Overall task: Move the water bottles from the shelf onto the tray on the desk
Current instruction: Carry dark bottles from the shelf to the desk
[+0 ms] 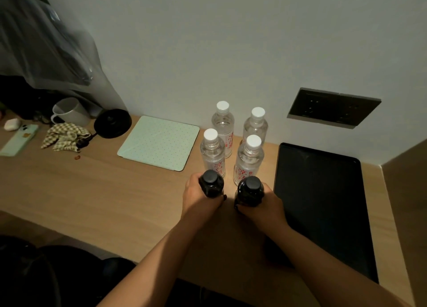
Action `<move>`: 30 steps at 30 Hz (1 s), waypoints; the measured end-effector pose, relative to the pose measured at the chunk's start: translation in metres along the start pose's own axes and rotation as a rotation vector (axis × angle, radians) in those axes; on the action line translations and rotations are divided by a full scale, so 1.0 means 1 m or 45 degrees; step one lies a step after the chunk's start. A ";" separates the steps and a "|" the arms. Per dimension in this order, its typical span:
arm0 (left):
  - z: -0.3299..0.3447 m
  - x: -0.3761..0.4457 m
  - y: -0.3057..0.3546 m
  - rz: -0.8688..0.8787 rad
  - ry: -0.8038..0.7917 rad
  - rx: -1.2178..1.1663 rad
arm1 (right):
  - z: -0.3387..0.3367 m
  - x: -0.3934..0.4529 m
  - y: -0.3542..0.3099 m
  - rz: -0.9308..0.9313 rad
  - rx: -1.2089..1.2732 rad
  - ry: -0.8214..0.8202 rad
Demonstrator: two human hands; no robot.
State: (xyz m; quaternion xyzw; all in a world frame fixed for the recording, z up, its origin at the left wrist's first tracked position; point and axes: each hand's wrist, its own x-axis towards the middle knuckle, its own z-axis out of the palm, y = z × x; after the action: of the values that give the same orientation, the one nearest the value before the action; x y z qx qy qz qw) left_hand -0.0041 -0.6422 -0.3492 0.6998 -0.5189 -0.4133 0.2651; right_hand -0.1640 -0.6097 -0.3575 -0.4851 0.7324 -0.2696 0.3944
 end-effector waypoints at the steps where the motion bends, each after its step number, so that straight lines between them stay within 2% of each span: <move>1: -0.001 -0.001 0.001 0.002 -0.016 0.008 | 0.000 0.000 -0.001 0.011 -0.009 -0.015; 4: -0.006 -0.006 0.004 0.067 -0.010 0.023 | -0.004 -0.003 -0.007 0.105 0.020 -0.055; 7: -0.016 -0.009 0.014 0.184 0.011 0.021 | -0.014 -0.011 -0.013 0.083 0.018 -0.068; 12: -0.038 -0.017 0.034 0.393 -0.026 0.070 | -0.029 -0.041 -0.031 0.085 -0.122 0.042; 24: -0.101 -0.071 0.078 0.928 -0.405 0.189 | -0.065 -0.160 -0.080 0.011 -0.273 0.560; 30: -0.097 -0.120 0.101 1.109 -0.591 0.309 | -0.085 -0.238 -0.073 0.124 -0.381 0.819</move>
State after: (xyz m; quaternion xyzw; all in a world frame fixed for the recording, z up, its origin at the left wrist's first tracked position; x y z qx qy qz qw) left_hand 0.0127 -0.5672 -0.1819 0.3340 -0.8520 -0.3458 0.2072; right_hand -0.1470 -0.4167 -0.1798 -0.3921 0.8728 -0.2792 0.0806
